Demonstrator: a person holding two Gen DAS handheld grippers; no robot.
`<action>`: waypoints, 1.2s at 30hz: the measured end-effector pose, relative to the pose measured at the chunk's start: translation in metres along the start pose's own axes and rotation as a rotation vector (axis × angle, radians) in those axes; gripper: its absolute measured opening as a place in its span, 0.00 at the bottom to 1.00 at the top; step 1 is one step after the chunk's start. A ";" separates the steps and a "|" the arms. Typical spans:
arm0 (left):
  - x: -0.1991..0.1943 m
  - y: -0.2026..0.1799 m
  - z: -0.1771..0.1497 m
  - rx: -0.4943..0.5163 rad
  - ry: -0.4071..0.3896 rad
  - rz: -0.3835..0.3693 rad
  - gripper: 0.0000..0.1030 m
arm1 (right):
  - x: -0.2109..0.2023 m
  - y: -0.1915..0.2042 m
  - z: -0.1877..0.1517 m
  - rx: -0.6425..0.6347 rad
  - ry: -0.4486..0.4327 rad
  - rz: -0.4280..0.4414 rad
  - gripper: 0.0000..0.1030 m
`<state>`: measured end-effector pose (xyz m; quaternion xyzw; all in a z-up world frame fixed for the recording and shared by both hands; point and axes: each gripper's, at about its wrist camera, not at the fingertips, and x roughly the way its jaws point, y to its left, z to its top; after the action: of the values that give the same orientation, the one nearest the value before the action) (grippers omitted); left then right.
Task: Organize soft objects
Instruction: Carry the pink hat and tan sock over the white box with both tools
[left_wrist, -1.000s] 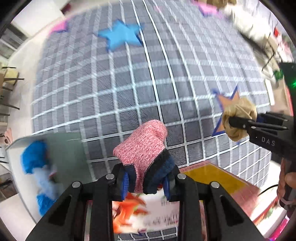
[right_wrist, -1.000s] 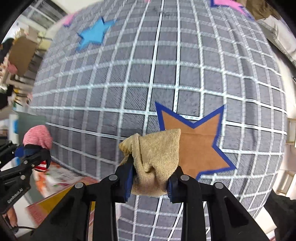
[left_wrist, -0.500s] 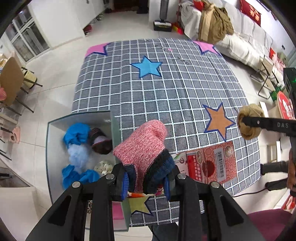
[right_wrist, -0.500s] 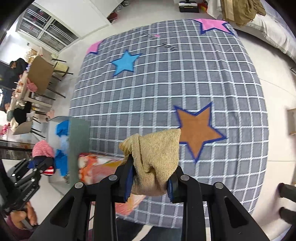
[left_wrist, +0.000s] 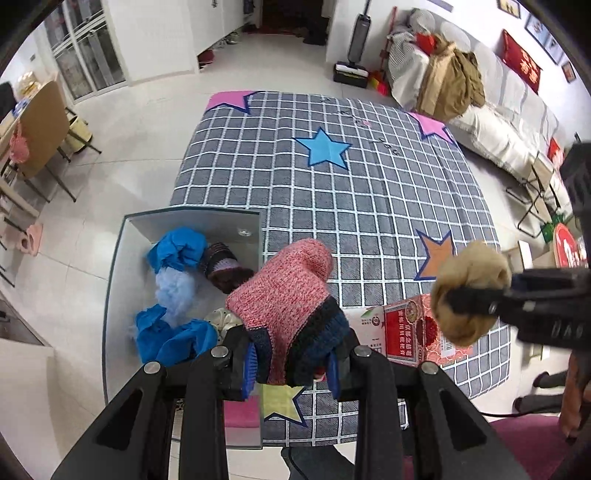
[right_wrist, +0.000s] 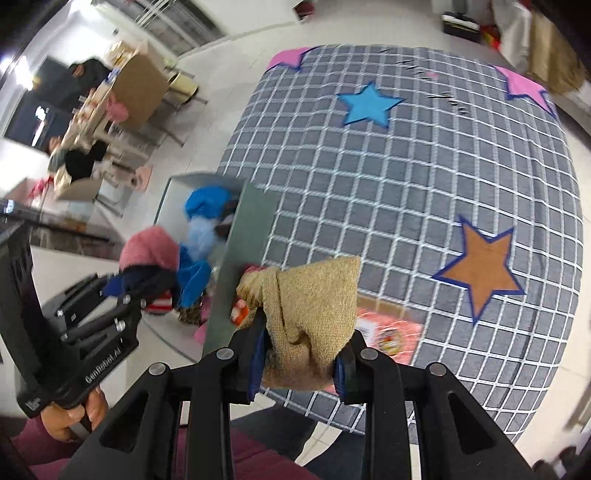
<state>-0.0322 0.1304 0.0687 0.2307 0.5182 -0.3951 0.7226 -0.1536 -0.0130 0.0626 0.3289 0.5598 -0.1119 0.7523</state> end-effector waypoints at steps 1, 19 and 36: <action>-0.001 0.004 -0.001 -0.013 -0.002 0.000 0.31 | 0.003 0.007 0.000 -0.022 0.009 -0.008 0.30; -0.011 0.058 -0.033 -0.208 -0.010 0.021 0.31 | 0.025 0.062 -0.004 -0.192 0.071 -0.043 0.30; -0.009 0.084 -0.049 -0.295 -0.002 0.002 0.31 | 0.038 0.080 -0.007 -0.242 0.111 -0.068 0.30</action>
<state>0.0064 0.2183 0.0531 0.1221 0.5696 -0.3144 0.7495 -0.1030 0.0592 0.0565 0.2221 0.6207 -0.0507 0.7502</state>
